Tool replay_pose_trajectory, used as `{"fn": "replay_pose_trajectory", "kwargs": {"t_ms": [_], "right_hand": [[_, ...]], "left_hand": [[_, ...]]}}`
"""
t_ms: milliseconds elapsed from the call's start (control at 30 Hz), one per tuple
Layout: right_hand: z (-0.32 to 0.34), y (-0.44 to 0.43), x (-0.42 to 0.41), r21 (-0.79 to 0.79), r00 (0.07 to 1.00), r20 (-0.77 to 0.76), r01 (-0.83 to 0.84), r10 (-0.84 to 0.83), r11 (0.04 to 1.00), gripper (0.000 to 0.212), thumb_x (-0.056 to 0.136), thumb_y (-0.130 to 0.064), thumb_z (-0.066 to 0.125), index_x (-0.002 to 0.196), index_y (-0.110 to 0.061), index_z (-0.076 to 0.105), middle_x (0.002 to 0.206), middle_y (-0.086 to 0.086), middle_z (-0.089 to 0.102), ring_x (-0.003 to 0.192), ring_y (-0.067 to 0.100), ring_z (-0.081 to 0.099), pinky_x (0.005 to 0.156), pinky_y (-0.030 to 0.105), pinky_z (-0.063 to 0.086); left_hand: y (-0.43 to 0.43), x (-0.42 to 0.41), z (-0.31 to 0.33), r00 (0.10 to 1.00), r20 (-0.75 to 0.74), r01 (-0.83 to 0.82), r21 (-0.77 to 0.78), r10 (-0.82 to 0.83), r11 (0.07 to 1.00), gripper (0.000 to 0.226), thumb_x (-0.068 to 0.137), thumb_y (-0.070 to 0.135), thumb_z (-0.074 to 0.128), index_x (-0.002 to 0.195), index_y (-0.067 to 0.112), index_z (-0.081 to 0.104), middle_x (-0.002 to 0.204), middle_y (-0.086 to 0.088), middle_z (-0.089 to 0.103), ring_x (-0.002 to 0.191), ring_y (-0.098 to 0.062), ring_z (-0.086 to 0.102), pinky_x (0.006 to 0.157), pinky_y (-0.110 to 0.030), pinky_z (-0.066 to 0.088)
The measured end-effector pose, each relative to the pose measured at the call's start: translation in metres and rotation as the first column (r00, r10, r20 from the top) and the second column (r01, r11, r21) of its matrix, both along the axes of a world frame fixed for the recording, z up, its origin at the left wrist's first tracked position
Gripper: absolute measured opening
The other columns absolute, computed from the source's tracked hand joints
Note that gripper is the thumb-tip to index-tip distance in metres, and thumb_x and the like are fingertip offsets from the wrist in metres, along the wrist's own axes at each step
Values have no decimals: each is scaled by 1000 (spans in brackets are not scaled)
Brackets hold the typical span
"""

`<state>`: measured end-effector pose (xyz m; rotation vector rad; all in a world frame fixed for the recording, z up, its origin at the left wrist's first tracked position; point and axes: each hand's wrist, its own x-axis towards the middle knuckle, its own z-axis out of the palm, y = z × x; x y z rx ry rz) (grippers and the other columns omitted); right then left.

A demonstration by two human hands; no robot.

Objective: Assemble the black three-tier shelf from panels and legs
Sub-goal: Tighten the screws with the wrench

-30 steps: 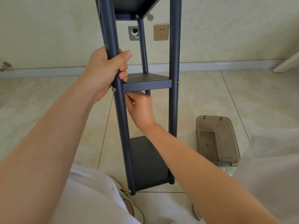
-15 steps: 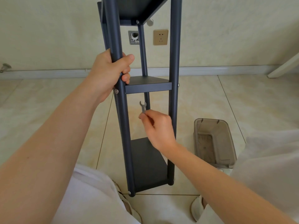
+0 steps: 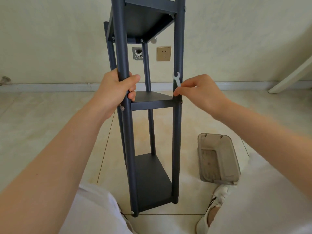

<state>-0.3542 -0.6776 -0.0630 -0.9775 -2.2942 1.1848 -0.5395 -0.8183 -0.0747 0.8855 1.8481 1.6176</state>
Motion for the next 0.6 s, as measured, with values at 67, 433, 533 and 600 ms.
{"fn": "replay_pose_trajectory", "kwargs": {"t_ms": [67, 433, 533, 600], "right_hand": [[3, 11, -2, -27, 999, -22, 28, -29, 999, 17, 86, -21, 70, 82, -5, 76, 59, -6, 53, 52, 1, 44, 51, 10, 36], [0, 11, -9, -148, 987, -152, 23, -46, 989, 14, 87, -19, 68, 86, -8, 79, 108, 25, 67, 104, 33, 61, 96, 42, 52], [7, 15, -9, -177, 972, -223, 33, -73, 984, 13, 87, -17, 69, 83, -9, 79, 104, 24, 67, 103, 34, 62, 97, 46, 52], [10, 16, -10, -213, 964, -248, 40, -94, 976, 15, 88, -17, 69, 79, -12, 79, 104, 19, 69, 103, 30, 62, 101, 47, 50]], "left_hand": [[-1, 0, 0, 1000, -1, 0, 0, 0, 1000, 18, 98, 18, 65, 88, 16, 50, 57, 9, 48, 52, -11, 47, 59, -27, 51], [-4, 3, 0, 998, -24, 66, -11, -66, 998, 22, 99, 17, 63, 83, 16, 48, 59, 7, 46, 53, -13, 46, 58, -27, 50], [-6, 4, 1, 991, -22, 130, -23, -131, 991, 22, 99, 16, 63, 83, 16, 48, 60, 6, 45, 53, -14, 46, 59, -26, 50], [-7, 5, 1, 984, -7, 180, -23, -180, 983, 21, 100, 15, 62, 84, 16, 48, 61, 6, 44, 54, -13, 45, 59, -26, 50]]}}
